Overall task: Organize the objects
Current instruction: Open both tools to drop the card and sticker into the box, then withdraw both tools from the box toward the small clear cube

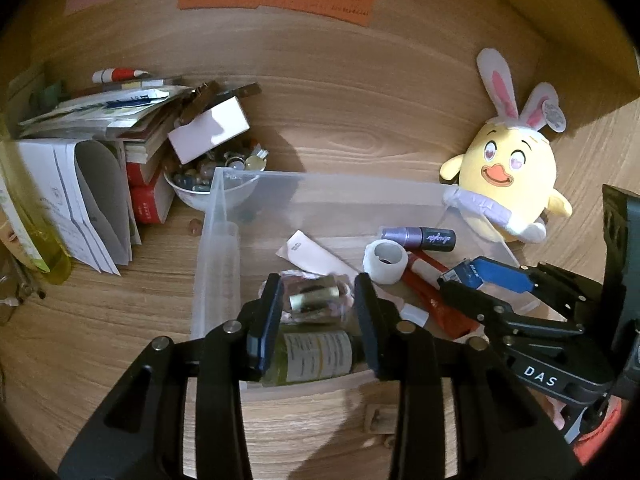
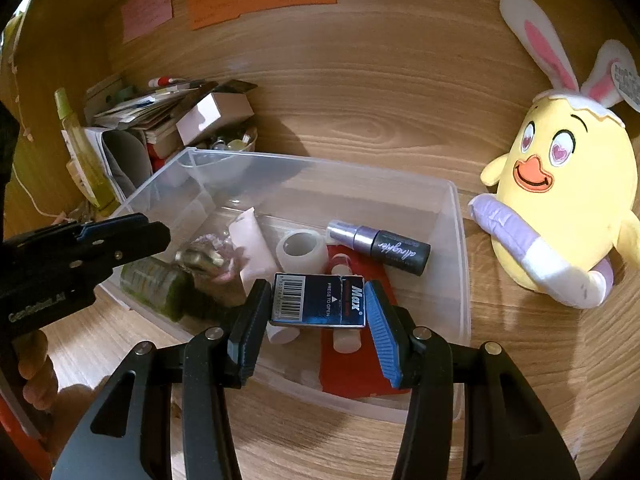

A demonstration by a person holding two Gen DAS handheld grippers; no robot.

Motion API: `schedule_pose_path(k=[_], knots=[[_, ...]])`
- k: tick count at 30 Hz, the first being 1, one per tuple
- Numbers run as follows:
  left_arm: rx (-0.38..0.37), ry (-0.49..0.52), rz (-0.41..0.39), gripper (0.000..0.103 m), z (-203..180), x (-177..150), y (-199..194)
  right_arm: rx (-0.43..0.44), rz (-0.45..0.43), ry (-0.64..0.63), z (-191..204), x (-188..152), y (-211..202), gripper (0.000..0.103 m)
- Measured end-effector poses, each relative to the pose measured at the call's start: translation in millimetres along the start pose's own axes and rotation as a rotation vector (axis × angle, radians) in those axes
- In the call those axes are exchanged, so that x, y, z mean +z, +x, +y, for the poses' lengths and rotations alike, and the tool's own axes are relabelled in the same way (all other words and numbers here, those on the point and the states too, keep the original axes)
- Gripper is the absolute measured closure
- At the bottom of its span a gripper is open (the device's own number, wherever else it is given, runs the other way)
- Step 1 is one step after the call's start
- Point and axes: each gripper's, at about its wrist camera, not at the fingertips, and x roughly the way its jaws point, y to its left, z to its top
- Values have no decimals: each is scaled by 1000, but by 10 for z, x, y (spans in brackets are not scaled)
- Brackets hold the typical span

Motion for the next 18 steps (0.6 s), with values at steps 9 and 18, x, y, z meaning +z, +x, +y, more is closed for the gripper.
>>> schedule_pose_path(k=[9, 18], knots=[[21, 29, -40, 39, -59, -1, -128, -25, -17, -20, 44, 9, -53, 40], [23, 16, -63, 12, -56, -15, -308, -51, -57, -44, 115, 25, -226, 23]])
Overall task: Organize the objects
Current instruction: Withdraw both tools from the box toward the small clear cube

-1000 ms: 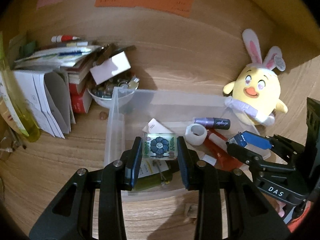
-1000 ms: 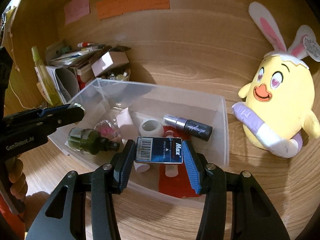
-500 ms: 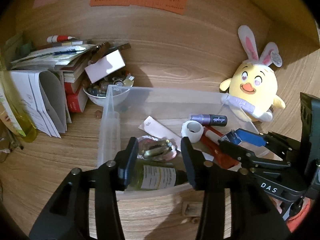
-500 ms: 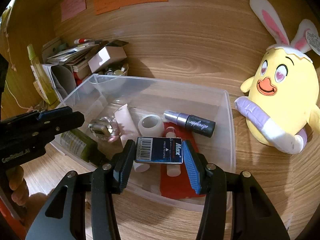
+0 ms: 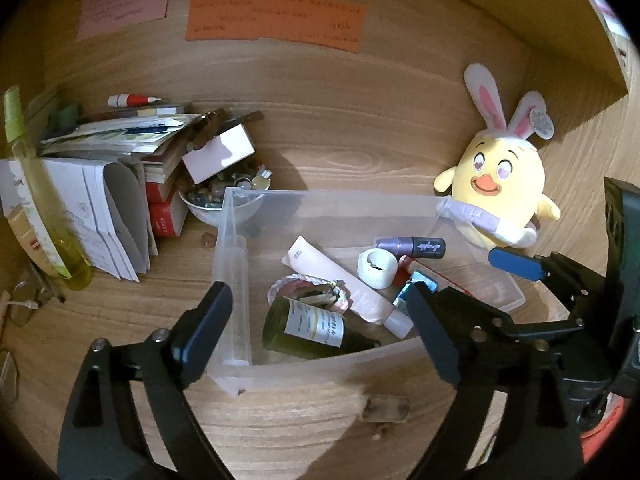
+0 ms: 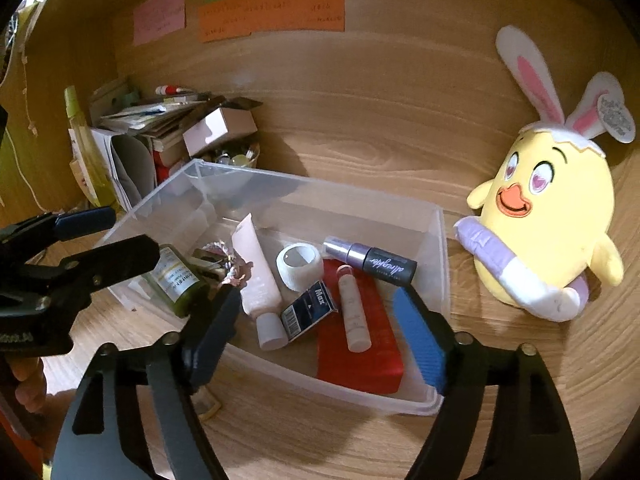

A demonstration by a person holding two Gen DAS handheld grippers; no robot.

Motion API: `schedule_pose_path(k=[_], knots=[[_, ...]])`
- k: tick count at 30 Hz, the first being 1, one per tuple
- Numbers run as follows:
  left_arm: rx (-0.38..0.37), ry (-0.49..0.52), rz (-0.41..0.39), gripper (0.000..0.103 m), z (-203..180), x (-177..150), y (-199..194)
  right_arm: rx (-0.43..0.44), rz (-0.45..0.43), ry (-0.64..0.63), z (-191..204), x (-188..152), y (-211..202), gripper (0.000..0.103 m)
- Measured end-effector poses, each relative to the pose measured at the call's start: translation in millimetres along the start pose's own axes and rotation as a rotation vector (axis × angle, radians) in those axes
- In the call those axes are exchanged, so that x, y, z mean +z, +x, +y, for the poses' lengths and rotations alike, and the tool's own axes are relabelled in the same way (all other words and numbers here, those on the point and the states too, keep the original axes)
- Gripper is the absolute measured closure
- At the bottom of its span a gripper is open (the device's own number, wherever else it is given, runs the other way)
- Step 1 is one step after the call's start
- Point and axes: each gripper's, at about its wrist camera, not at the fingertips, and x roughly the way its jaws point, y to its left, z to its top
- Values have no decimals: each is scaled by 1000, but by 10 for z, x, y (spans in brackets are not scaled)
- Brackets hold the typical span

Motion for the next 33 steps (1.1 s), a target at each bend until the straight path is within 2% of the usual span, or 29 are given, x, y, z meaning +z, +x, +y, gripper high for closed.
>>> schedule_pose_path(k=[8, 13, 24, 33], knots=[[18, 31, -22, 9, 2, -65, -183, 8, -29, -2, 2, -36, -233, 21], [13, 41, 3, 9, 19, -168, -229, -1, -47, -11, -1, -94, -373, 21], [-4, 44, 96, 9, 26, -495, -199, 16, -26, -11, 27, -322, -479, 21], [-30, 101, 217, 9, -172, -733, 86, 51, 37, 18, -43, -574, -422, 21]])
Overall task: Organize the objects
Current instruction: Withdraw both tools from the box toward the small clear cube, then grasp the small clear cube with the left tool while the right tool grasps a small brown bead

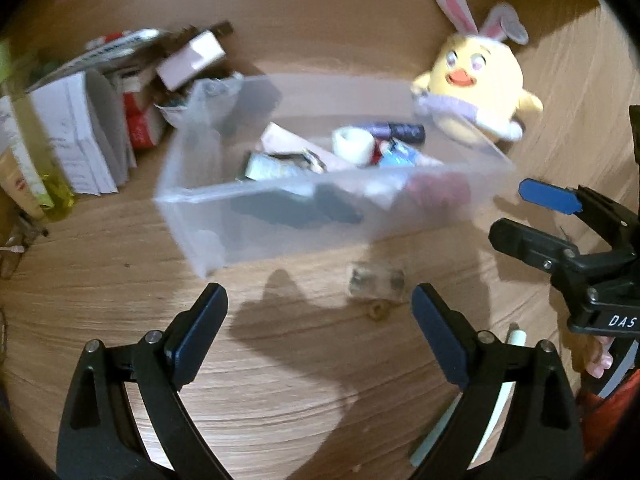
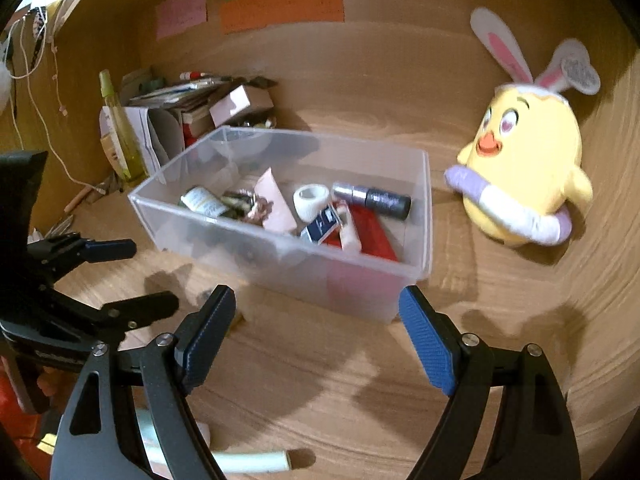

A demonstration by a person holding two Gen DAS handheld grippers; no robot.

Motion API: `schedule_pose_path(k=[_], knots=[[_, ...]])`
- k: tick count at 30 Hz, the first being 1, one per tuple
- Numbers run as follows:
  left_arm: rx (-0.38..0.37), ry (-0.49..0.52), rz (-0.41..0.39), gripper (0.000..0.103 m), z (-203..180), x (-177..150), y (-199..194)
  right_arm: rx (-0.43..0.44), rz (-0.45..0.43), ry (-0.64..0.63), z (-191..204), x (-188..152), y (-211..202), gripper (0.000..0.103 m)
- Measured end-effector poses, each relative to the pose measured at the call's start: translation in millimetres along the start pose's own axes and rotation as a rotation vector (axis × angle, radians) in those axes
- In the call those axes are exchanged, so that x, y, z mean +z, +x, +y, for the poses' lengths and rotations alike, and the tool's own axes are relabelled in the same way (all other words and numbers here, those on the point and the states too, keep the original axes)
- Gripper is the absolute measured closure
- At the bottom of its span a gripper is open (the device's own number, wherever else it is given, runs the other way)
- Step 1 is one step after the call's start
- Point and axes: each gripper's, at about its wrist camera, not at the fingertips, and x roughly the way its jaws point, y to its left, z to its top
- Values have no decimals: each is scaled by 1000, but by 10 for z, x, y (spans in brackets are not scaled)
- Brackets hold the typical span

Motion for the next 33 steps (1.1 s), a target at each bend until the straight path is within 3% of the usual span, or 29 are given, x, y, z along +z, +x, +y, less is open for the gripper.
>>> schedule_pose_path(k=[4, 9, 11, 15, 18, 31, 33], knots=[[-44, 19, 50, 9, -87, 15, 112, 1, 27, 20, -70, -82, 46, 21], [-25, 58, 72, 9, -194, 50, 231, 3, 67, 39, -160, -194, 112, 21], [-32, 68, 88, 24, -224, 50, 283, 2, 74, 39, -181, -225, 120, 21], [-36, 80, 98, 36, -264, 48, 338, 0, 81, 35, -191, -264, 107, 21], [-46, 94, 86, 62, -296, 61, 323, 10, 86, 35, -180, -287, 104, 21], [-66, 5, -36, 64, -25, 108, -94, 71, 121, -44, 176, -225, 301, 22], [-48, -12, -46, 64, 62, 69, -158, 97, 125, -61, 275, -191, 345, 27]])
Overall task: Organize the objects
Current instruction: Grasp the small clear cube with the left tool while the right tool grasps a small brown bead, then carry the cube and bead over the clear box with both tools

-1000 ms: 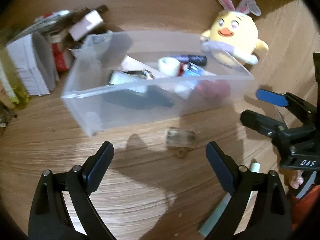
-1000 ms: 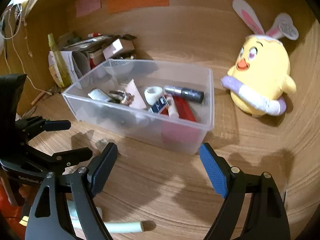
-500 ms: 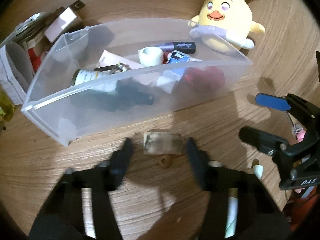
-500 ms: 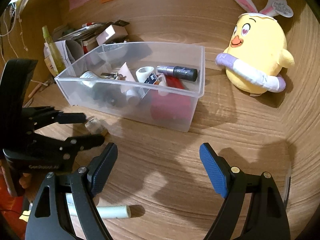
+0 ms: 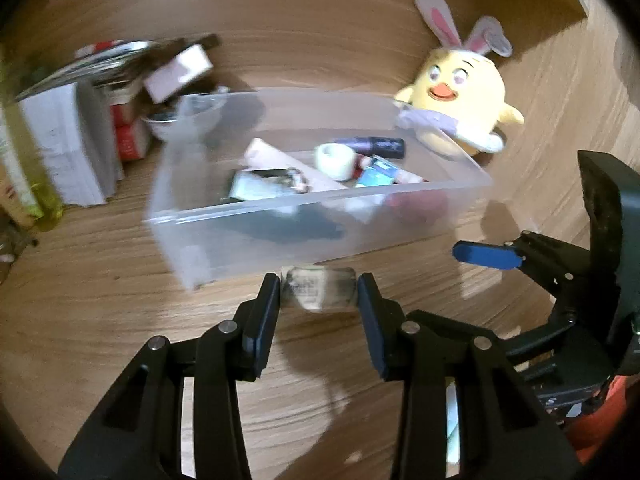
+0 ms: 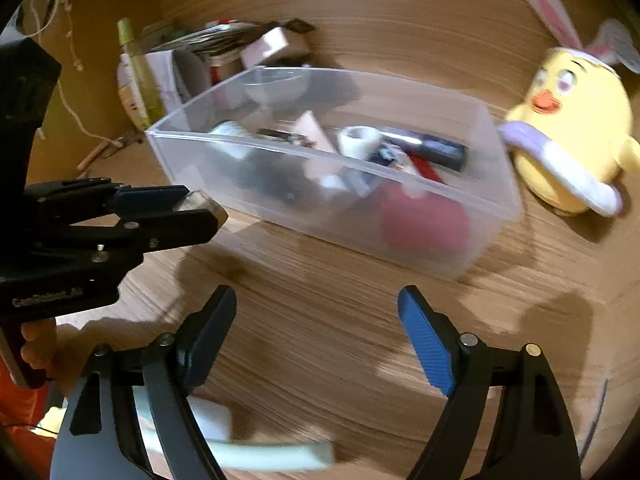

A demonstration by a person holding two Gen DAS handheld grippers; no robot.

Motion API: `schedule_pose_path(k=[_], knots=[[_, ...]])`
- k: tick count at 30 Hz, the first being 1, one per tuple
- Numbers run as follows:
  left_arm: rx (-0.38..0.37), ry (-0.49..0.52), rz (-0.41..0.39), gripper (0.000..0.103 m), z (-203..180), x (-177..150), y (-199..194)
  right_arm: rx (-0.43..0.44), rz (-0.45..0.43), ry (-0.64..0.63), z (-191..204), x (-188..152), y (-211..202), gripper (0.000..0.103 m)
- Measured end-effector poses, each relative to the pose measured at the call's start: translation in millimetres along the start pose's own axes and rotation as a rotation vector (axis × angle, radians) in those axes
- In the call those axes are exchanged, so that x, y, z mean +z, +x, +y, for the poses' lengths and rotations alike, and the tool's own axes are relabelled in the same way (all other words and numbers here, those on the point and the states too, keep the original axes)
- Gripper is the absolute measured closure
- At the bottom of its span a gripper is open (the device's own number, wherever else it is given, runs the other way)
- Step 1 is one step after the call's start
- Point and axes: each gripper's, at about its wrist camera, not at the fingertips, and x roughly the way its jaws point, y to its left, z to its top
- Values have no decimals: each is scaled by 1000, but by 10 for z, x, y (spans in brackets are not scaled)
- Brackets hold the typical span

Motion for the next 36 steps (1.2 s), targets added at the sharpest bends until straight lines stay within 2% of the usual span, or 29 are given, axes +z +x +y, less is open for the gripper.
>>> schedule_pose_path(k=[2, 6, 8, 9, 14, 16, 25, 36], knots=[[12, -19, -7, 64, 108, -33, -65, 27, 15, -17, 90, 37, 59, 37], [27, -45, -19, 64, 259, -126, -165, 62, 44, -41, 256, 100, 190, 46], [31, -53, -24, 64, 302, -150, -187, 78, 57, -56, 326, 121, 245, 55], [35, -52, -26, 64, 307, -163, -195, 80, 64, -66, 362, 133, 277, 58], [50, -28, -46, 64, 264, -194, -229, 48, 79, -100, 473, 160, 383, 85], [48, -26, -55, 64, 253, -194, -253, 48, 77, -108, 493, 155, 379, 91], [42, -18, -105, 64, 168, -47, -331, 17, -2, -70, 340, 213, 128, 91], [45, -16, -173, 64, 55, 210, -406, -20, -141, -16, 65, 461, -331, 91]])
